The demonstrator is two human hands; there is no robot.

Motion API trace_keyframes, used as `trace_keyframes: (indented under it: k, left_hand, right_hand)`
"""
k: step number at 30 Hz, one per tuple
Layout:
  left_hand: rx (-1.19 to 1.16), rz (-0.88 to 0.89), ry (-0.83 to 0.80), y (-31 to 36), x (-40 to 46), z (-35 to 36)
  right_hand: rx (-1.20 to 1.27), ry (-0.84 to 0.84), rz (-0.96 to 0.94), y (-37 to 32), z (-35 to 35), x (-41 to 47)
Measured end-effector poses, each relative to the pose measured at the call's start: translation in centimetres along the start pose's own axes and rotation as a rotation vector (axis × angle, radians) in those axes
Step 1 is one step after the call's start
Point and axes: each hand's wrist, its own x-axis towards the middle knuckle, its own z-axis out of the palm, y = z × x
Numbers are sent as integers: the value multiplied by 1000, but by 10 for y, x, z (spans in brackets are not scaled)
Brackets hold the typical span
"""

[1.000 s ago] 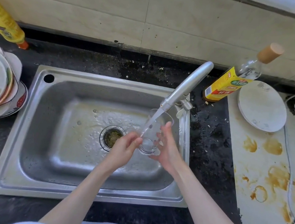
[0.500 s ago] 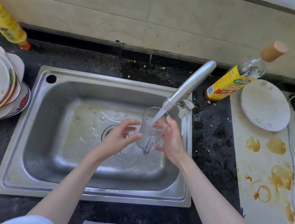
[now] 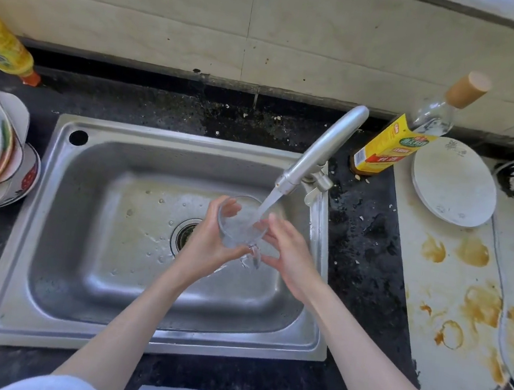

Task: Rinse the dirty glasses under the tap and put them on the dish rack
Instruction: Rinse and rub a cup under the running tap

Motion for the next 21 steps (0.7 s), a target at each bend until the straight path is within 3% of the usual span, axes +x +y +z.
trace_keyframes:
  k: [4, 8, 13, 18, 21]
  left_hand:
    - [51, 25, 97, -1, 1, 0]
    - [36, 10, 123, -1, -1, 2]
    - [65, -6, 110, 1, -3, 9]
    - [78, 4, 35, 4, -5, 11]
    - [165, 40, -29, 7, -4, 2]
  right_hand:
    - [-201, -48, -5, 9, 3, -10]
    - [-143, -67, -39, 11, 9, -10]
    - [-202, 3, -63, 15, 10, -12]
    - [-26, 37, -90, 22, 7, -18]
    - [-46, 64, -151, 21, 0, -18]
